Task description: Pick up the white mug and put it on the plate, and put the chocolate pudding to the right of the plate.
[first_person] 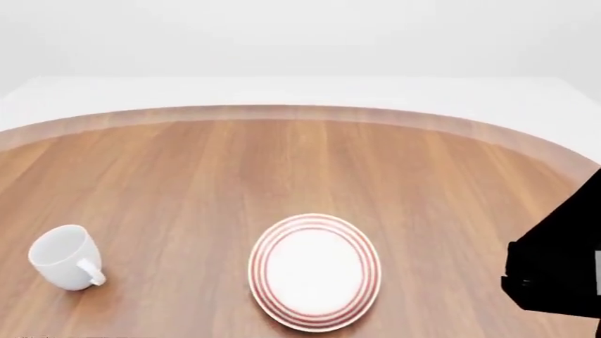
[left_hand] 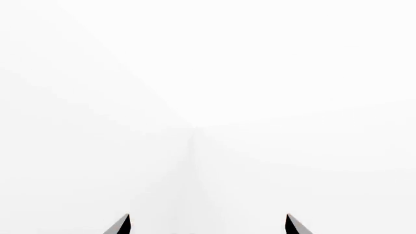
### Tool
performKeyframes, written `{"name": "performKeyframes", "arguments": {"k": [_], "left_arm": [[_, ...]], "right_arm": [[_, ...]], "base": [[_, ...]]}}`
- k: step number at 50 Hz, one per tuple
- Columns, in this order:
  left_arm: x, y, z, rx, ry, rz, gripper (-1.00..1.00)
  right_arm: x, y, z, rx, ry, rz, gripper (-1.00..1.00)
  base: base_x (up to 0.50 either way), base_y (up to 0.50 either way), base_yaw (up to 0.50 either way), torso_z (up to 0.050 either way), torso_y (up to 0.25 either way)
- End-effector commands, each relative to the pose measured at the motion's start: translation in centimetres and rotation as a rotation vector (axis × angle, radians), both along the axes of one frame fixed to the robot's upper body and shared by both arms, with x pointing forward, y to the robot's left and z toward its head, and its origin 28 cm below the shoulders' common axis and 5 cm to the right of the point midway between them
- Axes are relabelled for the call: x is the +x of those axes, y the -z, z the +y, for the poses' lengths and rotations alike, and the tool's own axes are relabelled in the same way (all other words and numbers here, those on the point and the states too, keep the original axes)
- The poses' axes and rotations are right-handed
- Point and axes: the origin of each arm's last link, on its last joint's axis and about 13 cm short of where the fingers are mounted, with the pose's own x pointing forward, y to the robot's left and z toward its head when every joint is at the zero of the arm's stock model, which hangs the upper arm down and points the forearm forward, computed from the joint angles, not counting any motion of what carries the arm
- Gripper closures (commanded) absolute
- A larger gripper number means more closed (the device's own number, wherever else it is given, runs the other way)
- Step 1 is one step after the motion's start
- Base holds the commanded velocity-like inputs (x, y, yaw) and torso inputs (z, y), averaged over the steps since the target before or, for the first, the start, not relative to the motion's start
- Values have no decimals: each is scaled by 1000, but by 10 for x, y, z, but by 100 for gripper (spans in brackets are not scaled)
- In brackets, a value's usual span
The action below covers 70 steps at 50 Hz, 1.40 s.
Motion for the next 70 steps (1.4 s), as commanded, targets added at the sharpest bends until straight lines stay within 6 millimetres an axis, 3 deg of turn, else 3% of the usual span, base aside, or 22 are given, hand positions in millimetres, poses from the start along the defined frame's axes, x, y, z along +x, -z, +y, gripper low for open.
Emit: {"name": "performKeyframes", "arguments": {"k": [1, 16, 38, 62, 70], "left_arm": [[-2, 2, 2, 15, -24, -1, -100], [-2, 3, 2, 17, -23, 3, -100], [-2, 5, 2, 17, -22, 12, -100], [3, 8, 1, 26, -40, 70, -100], [4, 10, 2, 28, -64, 105, -100]], "right_arm": [[-1, 1, -1, -20, 19, -2, -100], [-1, 1, -1, -5, 11, -3, -100], [-2, 3, 2, -36, 21, -5, -100], [-1, 4, 1, -38, 22, -2, -100], [-1, 5, 2, -38, 22, 1, -100]], "base": [[500, 2, 0, 0, 0], [474, 9, 0, 0, 0], [2, 345, 0, 0, 0], [0, 0, 0, 0, 0], [0, 0, 0, 0, -250]]}}
